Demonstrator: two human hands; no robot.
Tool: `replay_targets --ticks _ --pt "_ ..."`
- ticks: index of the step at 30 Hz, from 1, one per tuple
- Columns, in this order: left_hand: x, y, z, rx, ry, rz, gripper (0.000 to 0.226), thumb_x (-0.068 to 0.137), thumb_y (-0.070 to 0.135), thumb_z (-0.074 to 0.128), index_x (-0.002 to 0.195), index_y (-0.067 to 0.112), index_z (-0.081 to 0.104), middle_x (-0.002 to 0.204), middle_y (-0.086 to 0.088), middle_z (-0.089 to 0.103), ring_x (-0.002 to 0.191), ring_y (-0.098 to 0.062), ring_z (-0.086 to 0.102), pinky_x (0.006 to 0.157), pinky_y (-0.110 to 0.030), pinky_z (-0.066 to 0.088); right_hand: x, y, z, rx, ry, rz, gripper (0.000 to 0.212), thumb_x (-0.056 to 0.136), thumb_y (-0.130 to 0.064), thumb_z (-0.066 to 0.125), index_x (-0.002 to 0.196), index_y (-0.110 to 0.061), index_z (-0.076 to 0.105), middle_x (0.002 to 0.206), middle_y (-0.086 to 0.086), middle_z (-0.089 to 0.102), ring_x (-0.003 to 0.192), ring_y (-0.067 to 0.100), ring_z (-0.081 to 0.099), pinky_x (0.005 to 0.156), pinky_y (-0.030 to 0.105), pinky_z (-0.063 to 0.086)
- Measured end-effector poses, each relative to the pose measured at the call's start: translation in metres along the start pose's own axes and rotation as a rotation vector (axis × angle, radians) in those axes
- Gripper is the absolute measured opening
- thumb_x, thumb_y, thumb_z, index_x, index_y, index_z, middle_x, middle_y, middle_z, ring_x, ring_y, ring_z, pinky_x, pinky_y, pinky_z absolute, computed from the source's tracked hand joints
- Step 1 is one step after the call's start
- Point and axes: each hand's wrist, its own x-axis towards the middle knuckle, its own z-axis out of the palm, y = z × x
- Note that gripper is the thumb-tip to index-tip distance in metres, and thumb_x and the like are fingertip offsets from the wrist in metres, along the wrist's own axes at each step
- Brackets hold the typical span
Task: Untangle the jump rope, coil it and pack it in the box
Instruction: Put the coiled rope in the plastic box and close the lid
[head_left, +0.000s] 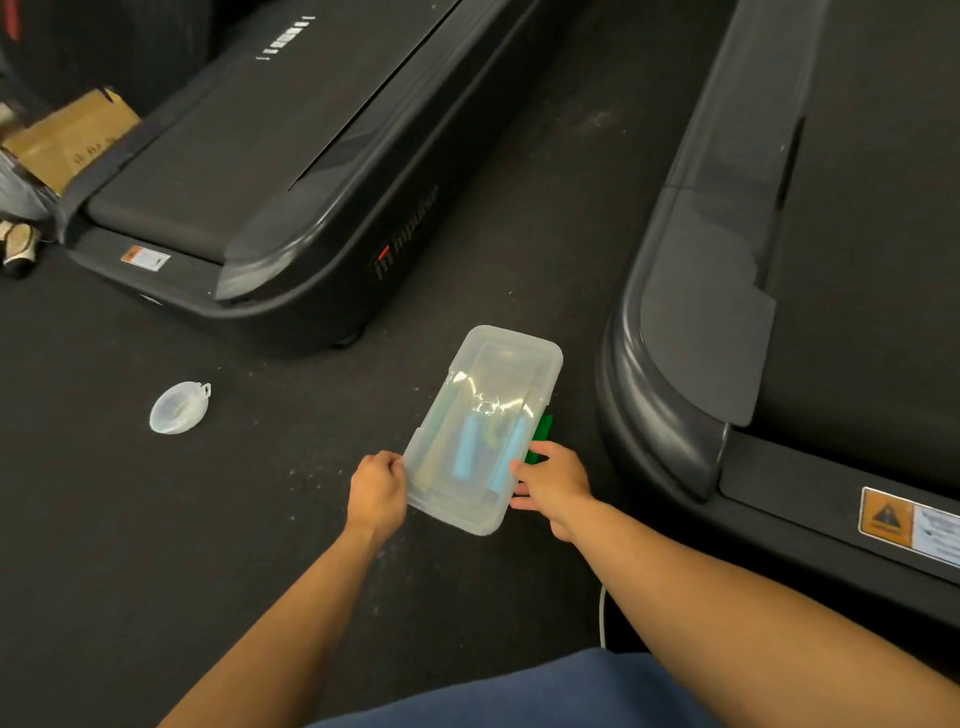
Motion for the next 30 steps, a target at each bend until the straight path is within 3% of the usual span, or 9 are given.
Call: replay_targets --ticks 6,9,11,14,16,20,23,27,30 --pt "0.002 0.004 0.001 0.009 -0.061 -0.032 0.031 0.104 0.012 0.041 0.118 0.003 0.067 0.113 -0.013 0.067 0.090 -0.021 0.059 0.079 -0.031 0.048 0.003 0.003 0.003 0.052 0.014 0.063 0.058 0.096 -0.014 0.068 0.149 -0.015 0.044 0.125 0.011 0.065 0.094 0.022 0.068 0.072 0.036 0.064" --pt "0.011 0.003 -0.004 -0.039 -0.130 -0.107 0.024 0.098 0.013 0.047 0.111 0.009 0.067 0.108 -0.010 0.068 0.090 -0.024 0.061 0.078 -0.036 0.052 0.006 0.004 0.004 0.065 0.063 0.077 0.055 0.094 -0.015 0.071 0.143 -0.011 0.048 0.104 0.004 0.060 0.087 0.017 0.061 0.068 0.032 0.060" --pt "0.021 0.006 -0.009 -0.139 -0.194 -0.164 0.020 0.092 0.015 0.053 0.107 0.011 0.066 0.109 -0.011 0.068 0.094 -0.025 0.063 0.085 -0.043 0.057 0.011 0.008 0.002 0.058 0.106 0.090 0.064 0.089 -0.019 0.075 0.145 -0.012 0.043 0.101 0.001 0.054 0.083 0.016 0.056 0.076 0.035 0.058" --pt "0.035 0.023 -0.013 -0.325 -0.349 -0.222 0.029 0.090 0.016 0.056 0.118 0.013 0.064 0.117 -0.009 0.067 0.106 -0.028 0.066 0.091 -0.045 0.058 0.016 0.011 0.000 0.113 0.051 0.155 0.080 0.090 -0.023 0.075 0.156 -0.014 0.030 0.122 0.007 0.053 0.100 0.020 0.054 0.094 0.043 0.056" --pt "0.042 0.038 -0.014 -0.365 -0.477 -0.199 0.030 0.093 0.016 0.053 0.120 0.014 0.065 0.117 -0.009 0.069 0.105 -0.027 0.069 0.081 -0.037 0.059 0.019 0.010 -0.001 0.153 -0.013 0.163 0.068 0.092 -0.017 0.072 0.151 -0.014 0.039 0.116 0.003 0.056 0.100 0.018 0.055 0.098 0.044 0.054" --pt "0.054 0.057 -0.014 -0.365 -0.600 -0.211 0.029 0.095 0.014 0.051 0.122 0.015 0.063 0.119 -0.009 0.070 0.102 -0.025 0.070 0.069 -0.032 0.057 0.027 0.006 0.000 0.181 -0.067 0.123 0.040 0.091 -0.006 0.067 0.129 -0.016 0.060 0.123 0.005 0.065 0.099 0.016 0.061 0.087 0.038 0.055" --pt "0.060 0.057 -0.017 -0.404 -0.567 -0.178 0.023 0.095 0.012 0.060 0.116 0.012 0.066 0.114 -0.007 0.072 0.095 -0.022 0.072 0.069 -0.033 0.058 0.028 0.006 0.002 0.172 -0.040 0.094 0.035 0.091 -0.005 0.068 0.124 -0.017 0.063 0.121 0.004 0.069 0.107 0.021 0.065 0.085 0.037 0.056" --pt "0.062 0.051 -0.012 -0.377 -0.361 -0.113 0.049 0.091 0.012 0.071 0.138 0.009 0.056 0.112 0.000 0.065 0.086 -0.009 0.065 0.068 -0.026 0.055 0.027 0.006 0.006 0.119 0.049 0.034 0.034 0.091 -0.004 0.069 0.121 -0.018 0.065 0.110 0.000 0.069 0.097 0.017 0.065 0.090 0.038 0.057" --pt "0.062 0.046 -0.005 -0.358 -0.219 -0.110 0.048 0.088 0.016 0.076 0.134 0.015 0.063 0.125 -0.003 0.066 0.101 -0.017 0.065 0.088 -0.038 0.059 0.025 0.008 0.015 0.066 0.152 -0.028 0.030 0.092 -0.005 0.066 0.118 -0.020 0.066 0.106 -0.001 0.069 0.088 0.014 0.064 0.078 0.032 0.055"
